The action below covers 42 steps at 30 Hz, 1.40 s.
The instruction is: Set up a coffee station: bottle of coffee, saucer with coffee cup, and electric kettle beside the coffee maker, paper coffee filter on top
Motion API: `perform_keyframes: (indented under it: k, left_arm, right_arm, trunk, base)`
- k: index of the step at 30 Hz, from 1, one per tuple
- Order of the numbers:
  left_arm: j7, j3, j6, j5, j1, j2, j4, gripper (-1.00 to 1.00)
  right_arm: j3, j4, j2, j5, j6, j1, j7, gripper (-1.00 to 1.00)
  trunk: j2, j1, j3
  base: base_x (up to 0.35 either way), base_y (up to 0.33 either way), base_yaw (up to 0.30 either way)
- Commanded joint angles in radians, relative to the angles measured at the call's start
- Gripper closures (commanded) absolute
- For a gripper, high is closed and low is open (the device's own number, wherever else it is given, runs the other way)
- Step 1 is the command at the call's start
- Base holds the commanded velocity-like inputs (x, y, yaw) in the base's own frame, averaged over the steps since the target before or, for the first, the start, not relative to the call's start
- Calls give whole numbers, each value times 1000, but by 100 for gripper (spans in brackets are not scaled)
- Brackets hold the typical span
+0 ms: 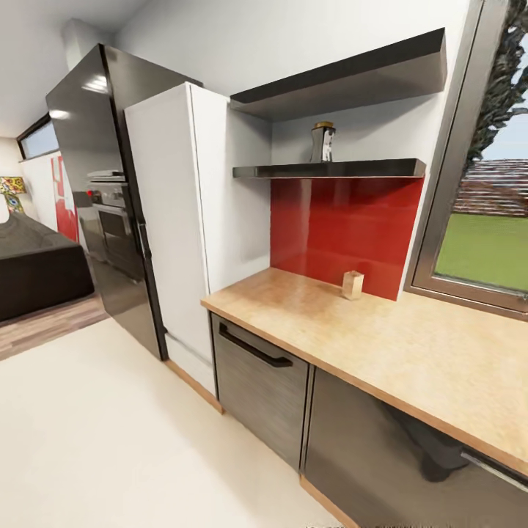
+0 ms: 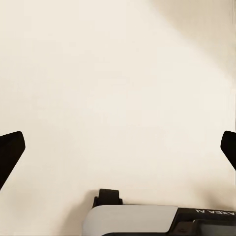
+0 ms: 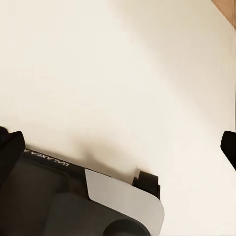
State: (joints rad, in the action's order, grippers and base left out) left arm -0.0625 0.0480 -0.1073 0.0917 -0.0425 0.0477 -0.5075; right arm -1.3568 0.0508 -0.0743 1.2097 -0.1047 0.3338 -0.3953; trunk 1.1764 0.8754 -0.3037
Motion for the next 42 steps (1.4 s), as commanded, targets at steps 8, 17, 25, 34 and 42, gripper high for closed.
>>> perform_keyframes:
  k: [8, 17, 25, 34, 42]
  left_arm:
    - [-7, 3, 1, 10, 0, 0, 0, -100]
    - [-7, 3, 1, 10, 0, 0, 0, -100]
    - [-7, 3, 0, 10, 0, 0, 0, -100]
    - [-7, 3, 1, 10, 0, 0, 0, -100]
    - [-7, 2, 1, 10, 0, 0, 0, -100]
  right_arm:
    - [-8, 3, 1, 7, -3, 1, -5, -100]
    - [-8, 3, 1, 7, -3, 1, -6, -100]
    - [-8, 3, 1, 7, -3, 1, -7, -100]
    - [-8, 3, 1, 7, -3, 1, -7, -100]
    - [-8, 3, 1, 7, -5, 1, -5, -100]
  trunk:
    - [1, 0, -1]
    - [1, 0, -1]
    - [1, 0, -1]
    - [1, 0, -1]
    - [1, 0, -1]
  base:
    - [0, 46, -138]
    - [0, 203, -18]
    - [0, 25, -188]
    - [57, 55, -166]
    - [217, 209, -16]
